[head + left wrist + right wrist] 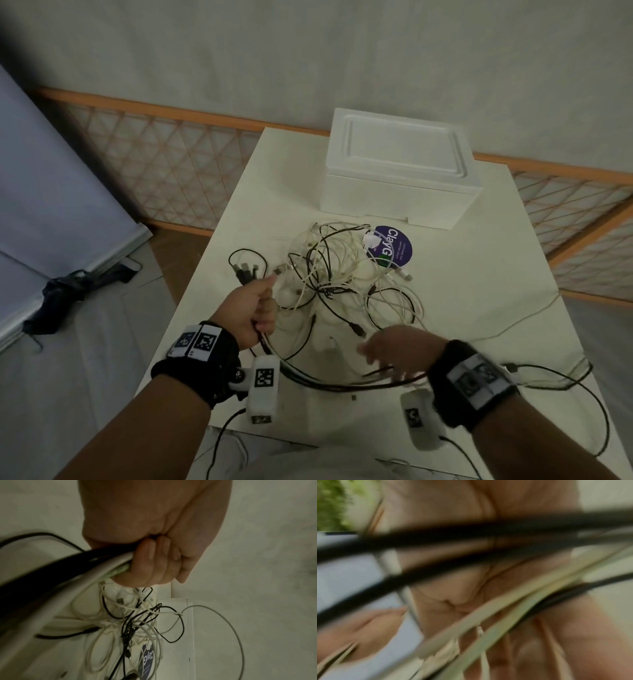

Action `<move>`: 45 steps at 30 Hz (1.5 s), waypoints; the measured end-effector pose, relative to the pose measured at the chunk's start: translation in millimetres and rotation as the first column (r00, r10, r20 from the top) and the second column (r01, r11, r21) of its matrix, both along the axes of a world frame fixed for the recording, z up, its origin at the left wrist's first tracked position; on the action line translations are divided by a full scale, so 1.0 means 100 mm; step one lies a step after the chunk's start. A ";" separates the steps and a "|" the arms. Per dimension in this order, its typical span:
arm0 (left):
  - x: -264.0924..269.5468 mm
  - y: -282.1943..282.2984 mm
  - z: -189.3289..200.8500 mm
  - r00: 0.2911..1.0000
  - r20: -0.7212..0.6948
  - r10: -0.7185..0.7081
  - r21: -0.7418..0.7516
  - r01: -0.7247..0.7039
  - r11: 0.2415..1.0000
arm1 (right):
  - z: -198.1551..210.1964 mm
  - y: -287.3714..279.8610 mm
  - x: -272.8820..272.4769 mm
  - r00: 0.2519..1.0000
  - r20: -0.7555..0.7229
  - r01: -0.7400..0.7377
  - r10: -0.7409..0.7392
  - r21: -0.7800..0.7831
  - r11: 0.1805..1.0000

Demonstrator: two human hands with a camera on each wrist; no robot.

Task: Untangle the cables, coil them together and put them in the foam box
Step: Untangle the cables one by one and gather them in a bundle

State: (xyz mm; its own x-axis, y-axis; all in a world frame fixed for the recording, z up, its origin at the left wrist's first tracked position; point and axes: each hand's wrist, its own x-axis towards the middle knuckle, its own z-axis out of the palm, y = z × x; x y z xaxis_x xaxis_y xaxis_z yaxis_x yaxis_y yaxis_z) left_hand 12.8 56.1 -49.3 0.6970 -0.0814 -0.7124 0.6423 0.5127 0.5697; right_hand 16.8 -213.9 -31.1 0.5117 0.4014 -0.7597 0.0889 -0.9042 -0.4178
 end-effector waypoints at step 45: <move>0.70 -1.05 0.89 0.693 0.594 -0.408 0.555 0.014 0.832 | 1.07 0.34 0.99 0.641 0.542 0.001 -0.543 0.708 0.707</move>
State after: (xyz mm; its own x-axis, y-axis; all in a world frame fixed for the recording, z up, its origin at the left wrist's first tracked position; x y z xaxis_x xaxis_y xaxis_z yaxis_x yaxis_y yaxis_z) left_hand 82.9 -48.4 40.0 0.9954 -0.0842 -0.0458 0.0417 -0.0502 0.9979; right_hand 115.4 -180.1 75.7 0.9113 0.3499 0.2169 0.3770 -0.4978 -0.7811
